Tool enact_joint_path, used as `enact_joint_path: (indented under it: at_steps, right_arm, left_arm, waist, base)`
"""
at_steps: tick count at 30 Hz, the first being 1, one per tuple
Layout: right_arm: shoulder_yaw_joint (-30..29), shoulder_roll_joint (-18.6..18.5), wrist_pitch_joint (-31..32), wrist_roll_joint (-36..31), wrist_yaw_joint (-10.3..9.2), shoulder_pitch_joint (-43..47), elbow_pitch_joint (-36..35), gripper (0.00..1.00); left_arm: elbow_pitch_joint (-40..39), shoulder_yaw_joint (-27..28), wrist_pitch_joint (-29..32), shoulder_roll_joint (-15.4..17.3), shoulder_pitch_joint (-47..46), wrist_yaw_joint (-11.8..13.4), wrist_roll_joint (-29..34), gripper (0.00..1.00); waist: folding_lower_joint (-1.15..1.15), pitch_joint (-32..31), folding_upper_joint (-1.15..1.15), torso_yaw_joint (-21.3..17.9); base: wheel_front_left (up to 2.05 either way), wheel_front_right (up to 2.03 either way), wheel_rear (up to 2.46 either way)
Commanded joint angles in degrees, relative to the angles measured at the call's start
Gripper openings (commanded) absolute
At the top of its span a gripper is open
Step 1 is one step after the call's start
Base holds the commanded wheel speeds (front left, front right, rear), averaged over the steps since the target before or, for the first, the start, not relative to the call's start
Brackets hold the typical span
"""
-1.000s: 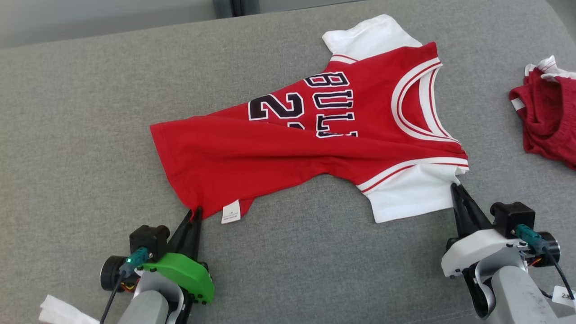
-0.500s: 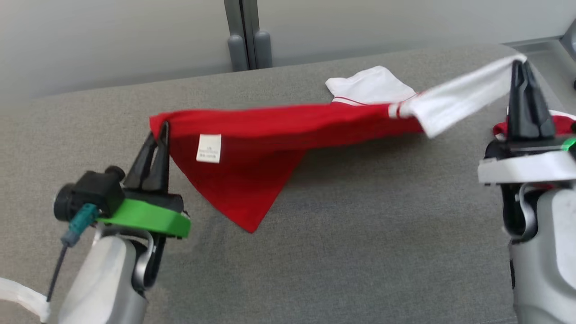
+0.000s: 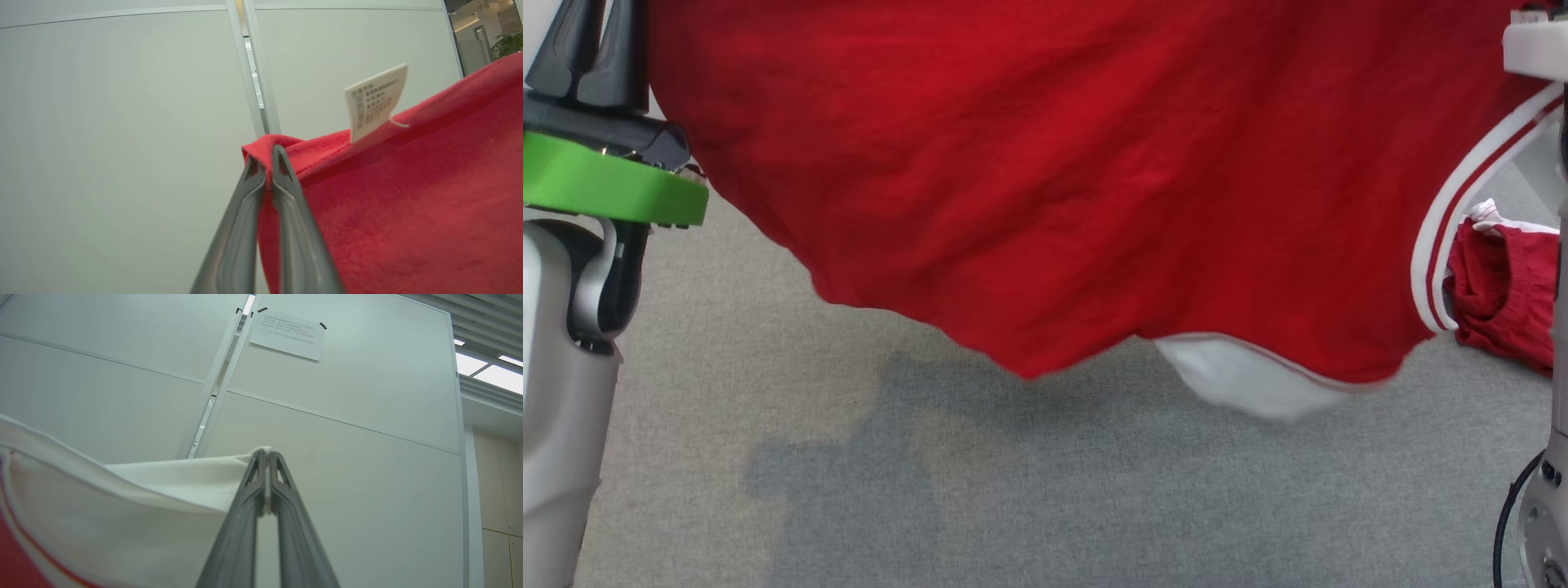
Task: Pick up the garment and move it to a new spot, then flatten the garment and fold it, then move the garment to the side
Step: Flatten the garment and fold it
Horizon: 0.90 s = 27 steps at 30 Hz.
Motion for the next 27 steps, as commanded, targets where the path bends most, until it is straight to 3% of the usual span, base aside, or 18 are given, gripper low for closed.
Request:
enact_joint_path:
  at_steps: [1, 8, 12, 19, 23, 27]
  right_arm:
    - [0.4, -0.7, 0.6, -1.0, -0.1, -1.8, 1.8, 0.0]
    - [0.3, 1.4, 0.9, -6.5, -0.11, -12.3, 12.5, 0.0]
    - [-2.2, 3.7, -0.4, -11.9, -0.11, -20.0, 17.2, 0.0]
    - [-8.3, 6.9, -2.2, -21.0, -0.13, -31.0, 20.7, 0.0]
    - [-9.2, 7.9, -2.5, -22.5, -0.15, -31.5, 20.9, 0.0]
    - [-8.7, 8.3, -2.5, -21.1, -0.15, -26.3, 18.7, 0.0]
  left_arm:
    - [1.1, -0.3, 1.3, 0.7, -1.8, -0.2, -0.7, 0.0]
    - [8.3, -1.0, 3.9, 1.1, -7.8, 0.0, -4.4, 0.0]
    - [13.5, -2.2, 0.9, 2.6, -14.3, 0.0, -2.0, 0.0]
    - [23.6, -1.7, -4.4, 1.9, -27.5, 0.0, 0.6, 0.0]
    - [23.5, 1.3, -5.0, 1.4, -30.2, 0.0, 0.8, 0.0]
    - [20.8, 3.5, -4.9, 0.0, -23.3, 0.0, 0.7, 0.0]
  waist:
    - [0.0, 2.4, 0.0, 0.6]
    - [0.0, 10.0, 0.0, 1.0]
    - [0.0, 15.3, 0.0, 0.7]
    - [0.0, 22.3, 0.0, -0.1]
    - [0.0, 24.4, 0.0, -0.5]
    - [0.0, 25.9, 0.0, -0.2]
  base:
    - [0.0, 0.0, 0.0]
    - [0.0, 0.0, 0.0]
    - [0.0, 0.0, 0.0]
    - [0.0, 0.0, 0.0]
    - [0.0, 0.0, 0.0]
    - [0.0, 0.0, 0.0]
